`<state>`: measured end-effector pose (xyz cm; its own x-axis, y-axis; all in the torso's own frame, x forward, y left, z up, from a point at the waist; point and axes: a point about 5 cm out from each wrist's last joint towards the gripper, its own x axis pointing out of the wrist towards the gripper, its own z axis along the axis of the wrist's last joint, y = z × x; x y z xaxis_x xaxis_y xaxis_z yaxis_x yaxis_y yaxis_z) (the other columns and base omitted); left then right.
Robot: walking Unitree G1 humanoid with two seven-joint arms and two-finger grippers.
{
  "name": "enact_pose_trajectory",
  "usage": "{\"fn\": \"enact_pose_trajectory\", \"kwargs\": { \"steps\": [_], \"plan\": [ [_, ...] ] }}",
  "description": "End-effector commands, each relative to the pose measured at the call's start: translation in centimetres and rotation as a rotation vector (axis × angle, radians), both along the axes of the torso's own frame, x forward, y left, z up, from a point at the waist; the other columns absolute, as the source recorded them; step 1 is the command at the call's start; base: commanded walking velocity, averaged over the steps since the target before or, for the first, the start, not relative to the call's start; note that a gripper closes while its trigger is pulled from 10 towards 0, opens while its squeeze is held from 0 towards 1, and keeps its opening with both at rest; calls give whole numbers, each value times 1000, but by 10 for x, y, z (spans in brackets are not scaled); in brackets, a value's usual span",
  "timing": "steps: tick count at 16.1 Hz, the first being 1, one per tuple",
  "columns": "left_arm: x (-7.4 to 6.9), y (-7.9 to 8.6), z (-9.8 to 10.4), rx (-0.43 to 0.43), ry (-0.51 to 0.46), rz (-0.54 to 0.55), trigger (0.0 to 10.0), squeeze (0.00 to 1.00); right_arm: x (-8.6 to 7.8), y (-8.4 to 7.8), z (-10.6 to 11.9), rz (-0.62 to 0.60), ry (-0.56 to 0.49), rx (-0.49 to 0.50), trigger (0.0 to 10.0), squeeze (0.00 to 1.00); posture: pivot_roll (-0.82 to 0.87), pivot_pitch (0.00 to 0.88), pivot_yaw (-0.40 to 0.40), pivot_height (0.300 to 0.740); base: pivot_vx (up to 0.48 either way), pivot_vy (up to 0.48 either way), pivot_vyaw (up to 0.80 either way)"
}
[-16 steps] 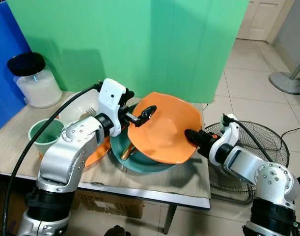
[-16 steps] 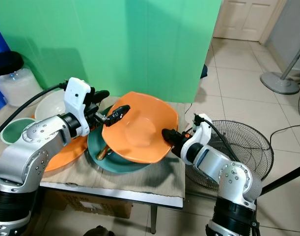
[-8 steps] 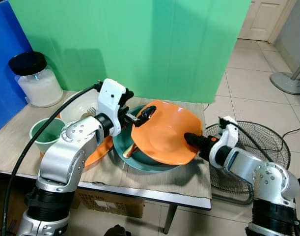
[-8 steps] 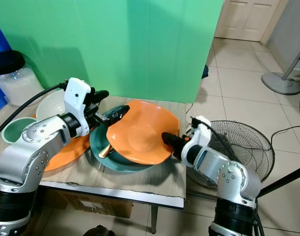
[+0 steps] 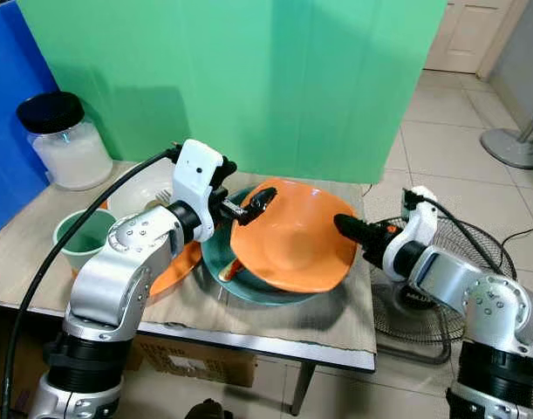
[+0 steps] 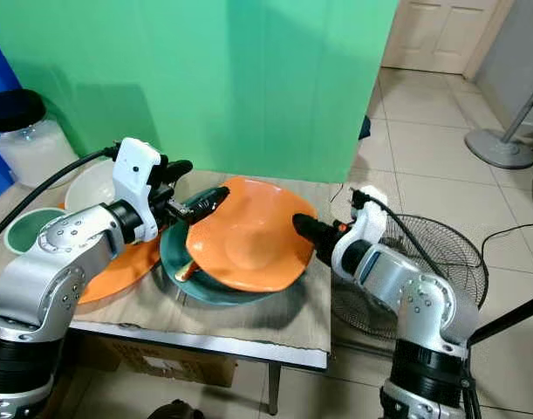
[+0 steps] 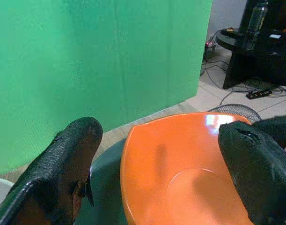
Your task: Setting the table
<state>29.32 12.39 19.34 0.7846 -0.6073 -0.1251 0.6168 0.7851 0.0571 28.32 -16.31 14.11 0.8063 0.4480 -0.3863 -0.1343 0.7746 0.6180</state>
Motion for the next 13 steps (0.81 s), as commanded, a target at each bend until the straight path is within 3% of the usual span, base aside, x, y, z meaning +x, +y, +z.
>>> {"fn": "enact_pose_trajectory", "kwargs": {
  "steps": [1, 7, 11, 13],
  "plan": [
    [2, -1, 4, 8, -17, 3, 10000, 0, 1, 2, 8, 31, -23, 30, 10000, 0, 98, 0, 2, 740, 0, 0, 0],
    [2, -1, 3, 17, -14, -4, 10000, 0, 2, -1, 15, 63, -29, 37, 10000, 0, 96, 0, 3, 740, 0, 0, 0],
    [2, -3, 3, 19, -16, -11, 10000, 0, -6, 8, 0, 105, 63, -2, 10000, 0, 95, 0, 3, 740, 0, 0, 0],
    [3, -3, 3, 22, -20, -12, 10000, 0, -4, 5, 0, 75, 50, -9, 10000, 0, 95, 0, 3, 740, 0, 0, 0]
  ]
}}
